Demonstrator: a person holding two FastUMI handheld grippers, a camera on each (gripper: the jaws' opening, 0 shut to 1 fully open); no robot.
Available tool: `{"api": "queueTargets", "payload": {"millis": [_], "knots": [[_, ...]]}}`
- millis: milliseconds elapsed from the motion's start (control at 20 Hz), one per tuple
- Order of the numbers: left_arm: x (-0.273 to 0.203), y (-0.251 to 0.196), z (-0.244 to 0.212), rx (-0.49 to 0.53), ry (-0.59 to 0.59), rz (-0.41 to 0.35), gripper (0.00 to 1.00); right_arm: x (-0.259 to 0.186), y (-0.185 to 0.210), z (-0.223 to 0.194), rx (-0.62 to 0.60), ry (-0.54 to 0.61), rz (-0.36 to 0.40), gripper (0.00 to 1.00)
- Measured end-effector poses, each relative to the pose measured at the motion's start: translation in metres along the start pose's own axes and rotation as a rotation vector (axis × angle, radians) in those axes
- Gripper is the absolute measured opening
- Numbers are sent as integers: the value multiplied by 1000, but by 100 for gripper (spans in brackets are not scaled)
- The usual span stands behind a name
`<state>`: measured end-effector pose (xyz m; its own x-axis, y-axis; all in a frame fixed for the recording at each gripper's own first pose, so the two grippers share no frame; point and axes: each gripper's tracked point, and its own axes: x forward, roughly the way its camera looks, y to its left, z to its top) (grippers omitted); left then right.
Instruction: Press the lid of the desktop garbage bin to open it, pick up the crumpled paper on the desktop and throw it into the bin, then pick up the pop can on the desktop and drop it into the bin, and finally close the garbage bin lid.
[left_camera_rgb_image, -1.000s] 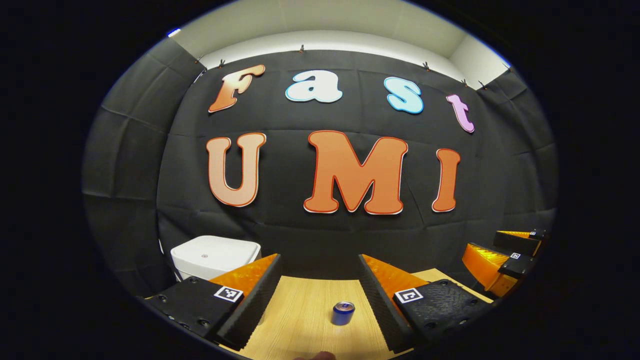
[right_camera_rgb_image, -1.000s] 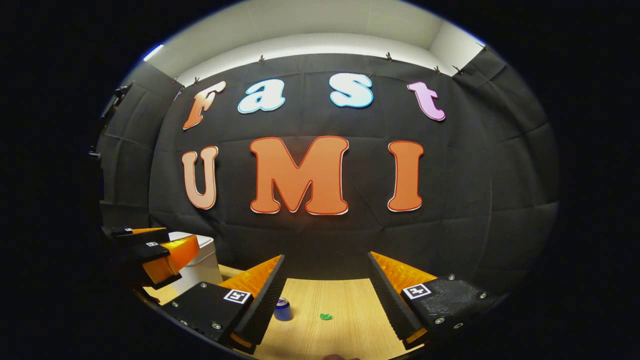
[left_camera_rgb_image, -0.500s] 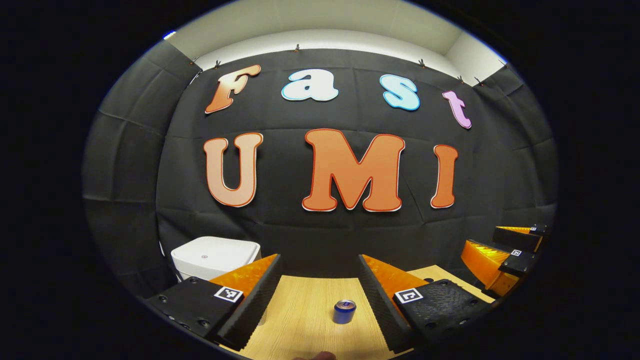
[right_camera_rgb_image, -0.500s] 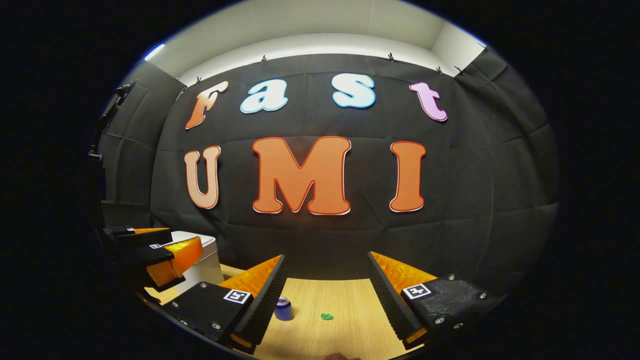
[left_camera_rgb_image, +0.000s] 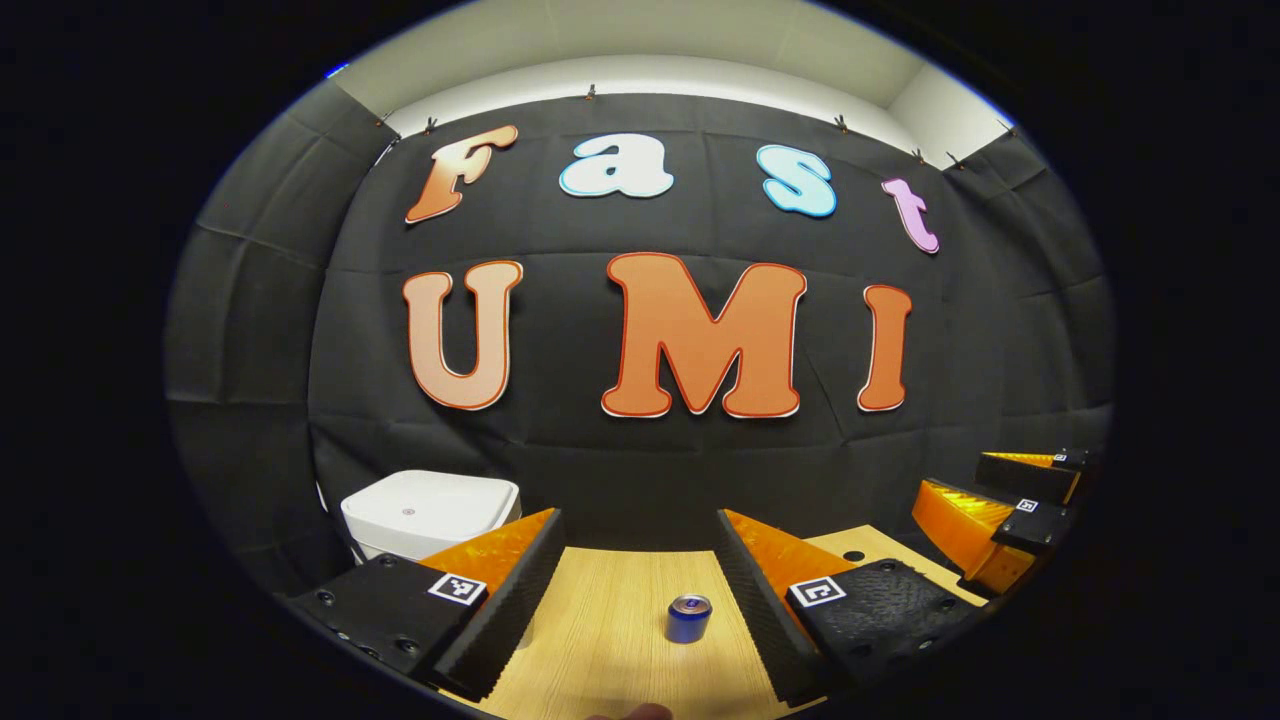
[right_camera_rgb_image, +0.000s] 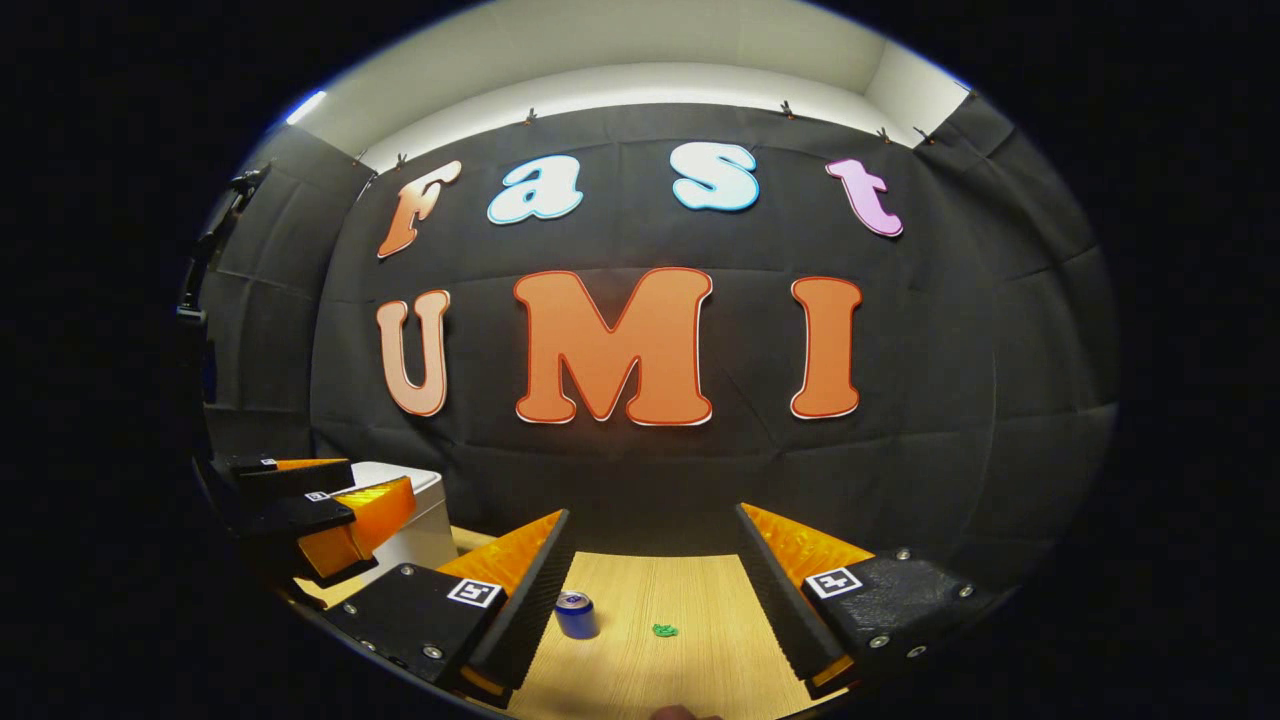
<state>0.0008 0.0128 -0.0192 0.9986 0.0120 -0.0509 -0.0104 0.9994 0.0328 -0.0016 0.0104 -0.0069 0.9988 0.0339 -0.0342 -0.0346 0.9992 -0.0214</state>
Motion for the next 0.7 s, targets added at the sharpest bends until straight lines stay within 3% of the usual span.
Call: {"api": "queueTargets", "payload": {"millis": [550,700], "knots": [[0,22,-8,-23,32,29,94,-1,10,1,-5,-11,16,94],[0,33,-7,-25,28,45,89,0,13,-2,-10,-3,20,94]]}}
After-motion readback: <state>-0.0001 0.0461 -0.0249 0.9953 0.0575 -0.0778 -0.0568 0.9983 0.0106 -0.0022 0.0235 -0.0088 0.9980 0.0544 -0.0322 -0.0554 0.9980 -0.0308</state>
